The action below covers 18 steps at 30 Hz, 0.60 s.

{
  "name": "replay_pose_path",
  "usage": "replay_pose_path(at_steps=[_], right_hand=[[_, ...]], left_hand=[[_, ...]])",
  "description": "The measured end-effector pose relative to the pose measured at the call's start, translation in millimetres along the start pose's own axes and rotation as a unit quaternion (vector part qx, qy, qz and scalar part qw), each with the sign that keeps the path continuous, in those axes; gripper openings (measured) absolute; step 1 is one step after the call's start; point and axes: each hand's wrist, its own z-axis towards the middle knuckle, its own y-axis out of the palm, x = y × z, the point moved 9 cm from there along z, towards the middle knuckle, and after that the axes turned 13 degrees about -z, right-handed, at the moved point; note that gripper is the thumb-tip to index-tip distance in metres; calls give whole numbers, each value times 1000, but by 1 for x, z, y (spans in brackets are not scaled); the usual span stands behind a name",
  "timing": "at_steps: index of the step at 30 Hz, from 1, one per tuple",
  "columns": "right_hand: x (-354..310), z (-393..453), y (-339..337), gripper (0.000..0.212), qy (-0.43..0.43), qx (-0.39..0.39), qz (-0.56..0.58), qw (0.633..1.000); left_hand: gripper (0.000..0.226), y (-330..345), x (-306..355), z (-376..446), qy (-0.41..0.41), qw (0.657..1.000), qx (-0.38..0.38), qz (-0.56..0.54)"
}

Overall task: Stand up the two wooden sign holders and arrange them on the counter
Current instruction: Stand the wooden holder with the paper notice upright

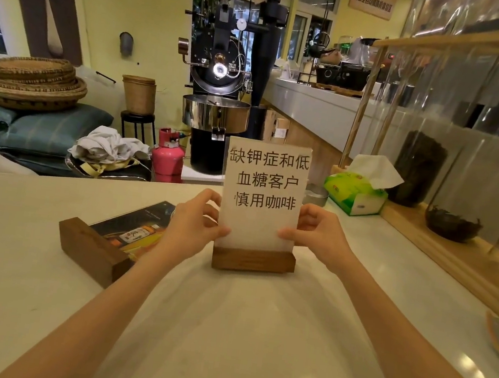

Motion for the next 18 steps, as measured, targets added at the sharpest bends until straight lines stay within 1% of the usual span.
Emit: replay_pose_path(at_steps=[7,12,18], right_hand=[[-5,-3,3,46,-24,-34,9,999],[-8,-5,7,46,-32,-78,2,996],[-8,-5,9,45,-3,-101,-22,995]], left_hand=[[33,-1,4,-1,25,999,-17,43],[30,1,6,-2,20,997,-48,65],[36,3,10,-5,24,995,-64,76]])
